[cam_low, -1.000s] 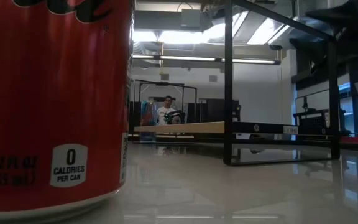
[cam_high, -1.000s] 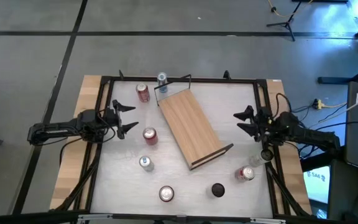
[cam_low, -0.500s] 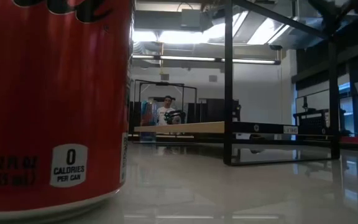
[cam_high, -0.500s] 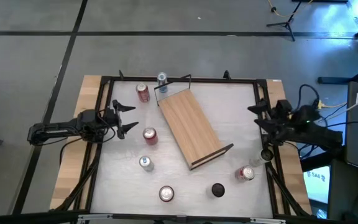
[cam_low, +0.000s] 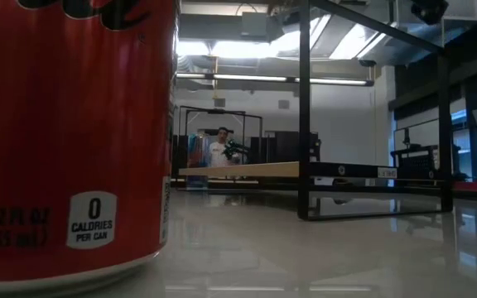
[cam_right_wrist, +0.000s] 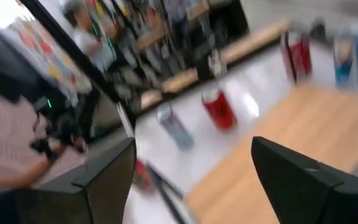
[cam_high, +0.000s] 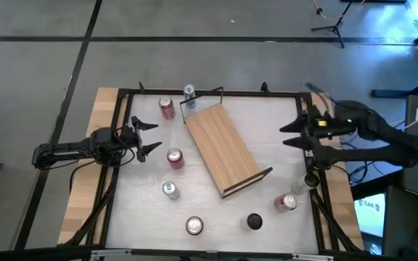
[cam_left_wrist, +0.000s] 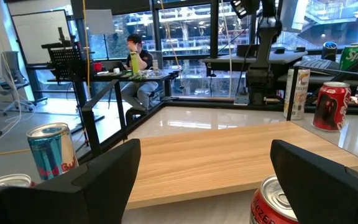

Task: Place canned beverage on shelf
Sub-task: Put the top white yellow soda can on the shelf

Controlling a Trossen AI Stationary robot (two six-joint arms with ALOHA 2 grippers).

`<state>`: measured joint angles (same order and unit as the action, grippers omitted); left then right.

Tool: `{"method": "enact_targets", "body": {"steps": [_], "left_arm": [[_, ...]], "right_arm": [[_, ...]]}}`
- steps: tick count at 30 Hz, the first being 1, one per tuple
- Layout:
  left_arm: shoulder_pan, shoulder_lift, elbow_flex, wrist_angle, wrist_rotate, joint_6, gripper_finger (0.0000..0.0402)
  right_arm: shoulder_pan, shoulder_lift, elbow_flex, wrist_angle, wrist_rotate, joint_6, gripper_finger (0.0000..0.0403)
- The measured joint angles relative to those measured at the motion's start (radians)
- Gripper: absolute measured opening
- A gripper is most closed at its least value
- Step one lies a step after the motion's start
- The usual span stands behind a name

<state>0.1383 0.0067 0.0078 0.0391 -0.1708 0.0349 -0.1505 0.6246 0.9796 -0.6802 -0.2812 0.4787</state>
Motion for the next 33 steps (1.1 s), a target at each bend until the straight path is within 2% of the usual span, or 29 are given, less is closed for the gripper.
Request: {"method": "enact_targets", "body": {"steps": [8, 13, 19, 25, 33], "left_arm": [[0.000, 0.000, 0.000, 0.000, 0.000, 0.000, 0.0350], [0.000, 0.000, 0.000, 0.000, 0.000, -0.002, 0.0350], [0.000, 0.000, 0.000, 0.000, 0.001, -0.002, 0.0350], [0.000, 0.000, 0.000, 0.000, 0.001, -0.002, 0.0350], [0.000, 0.000, 0.000, 0.000, 0.004, -0.002, 0.0350]], "right_arm": [[0.000, 0.299, 0.340, -0.554, 0.001, 0.000, 0.0314], [0.035, 0.410, 0.435, -0.700, 0.011, 0.010, 0.0314], [0.225, 0.437, 0.449, -0.764, 0.117, 0.128, 0.0314], [0.471, 0.438, 0.449, -0.889, 0.280, 0.404, 0.0314], [0.713, 0.437, 0.396, -0.892, 0.353, 0.750, 0.0314]]}}
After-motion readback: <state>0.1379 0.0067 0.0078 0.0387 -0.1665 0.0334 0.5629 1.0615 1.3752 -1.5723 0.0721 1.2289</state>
